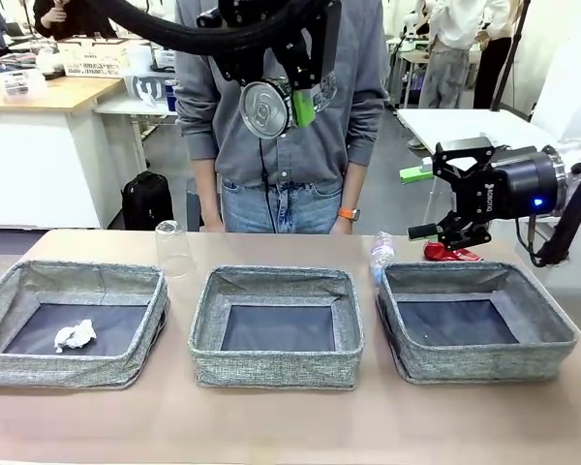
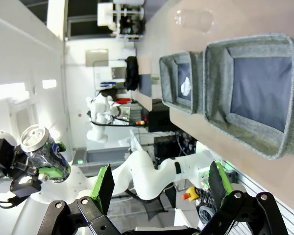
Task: Sort the waste into the appropriate baskets.
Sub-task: Pick up the waste item pointed out by the person.
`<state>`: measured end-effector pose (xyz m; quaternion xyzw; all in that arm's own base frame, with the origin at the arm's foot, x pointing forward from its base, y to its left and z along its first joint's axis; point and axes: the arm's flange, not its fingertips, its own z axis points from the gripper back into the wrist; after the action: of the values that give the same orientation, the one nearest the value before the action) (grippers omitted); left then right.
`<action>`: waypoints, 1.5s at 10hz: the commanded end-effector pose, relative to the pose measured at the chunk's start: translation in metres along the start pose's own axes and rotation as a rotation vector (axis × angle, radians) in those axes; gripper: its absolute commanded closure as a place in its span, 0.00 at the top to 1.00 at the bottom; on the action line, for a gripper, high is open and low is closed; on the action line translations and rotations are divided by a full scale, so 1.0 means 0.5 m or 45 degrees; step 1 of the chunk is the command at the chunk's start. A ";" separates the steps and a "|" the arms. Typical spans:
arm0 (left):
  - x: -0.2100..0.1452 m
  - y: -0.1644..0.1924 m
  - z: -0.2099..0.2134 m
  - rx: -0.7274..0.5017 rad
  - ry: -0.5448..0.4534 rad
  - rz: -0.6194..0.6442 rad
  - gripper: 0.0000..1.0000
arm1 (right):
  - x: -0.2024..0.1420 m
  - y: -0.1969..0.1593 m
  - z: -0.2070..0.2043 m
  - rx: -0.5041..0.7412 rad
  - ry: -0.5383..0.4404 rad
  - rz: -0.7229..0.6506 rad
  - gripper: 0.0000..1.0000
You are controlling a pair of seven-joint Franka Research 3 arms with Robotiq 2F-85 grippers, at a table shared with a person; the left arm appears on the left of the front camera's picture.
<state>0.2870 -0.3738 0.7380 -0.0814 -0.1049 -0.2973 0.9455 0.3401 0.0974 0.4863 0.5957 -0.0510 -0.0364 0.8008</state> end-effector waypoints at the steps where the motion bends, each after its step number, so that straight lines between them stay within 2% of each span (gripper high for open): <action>1: -0.006 0.001 -0.003 0.011 0.031 -0.001 0.50 | 0.001 0.007 -0.002 0.036 -0.006 -0.020 1.00; 3: 0.000 0.000 -0.004 0.001 0.011 0.000 0.50 | 0.001 0.007 -0.002 0.036 -0.006 -0.020 1.00; 4: 0.005 0.003 -0.005 0.007 0.161 0.229 0.50 | 0.001 0.007 -0.002 0.036 -0.006 -0.020 1.00; 6: 0.005 -0.031 0.058 -0.110 0.153 0.335 0.50 | 0.001 0.007 -0.002 0.036 -0.006 -0.020 1.00; 8: 0.009 -0.041 0.065 -0.180 0.091 0.423 0.50 | 0.001 0.007 -0.002 0.036 -0.006 -0.020 1.00; 9: -0.008 -0.014 0.040 -0.085 0.158 0.319 0.50 | 0.001 0.007 -0.002 0.036 -0.006 -0.020 1.00; 15: -0.008 -0.014 0.040 -0.085 0.158 0.319 0.50 | 0.001 0.007 -0.002 0.036 -0.006 -0.020 1.00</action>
<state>0.2793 -0.3780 0.7586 -0.1162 -0.0175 -0.1775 0.9771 0.3401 0.0974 0.4863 0.5957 -0.0510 -0.0364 0.8007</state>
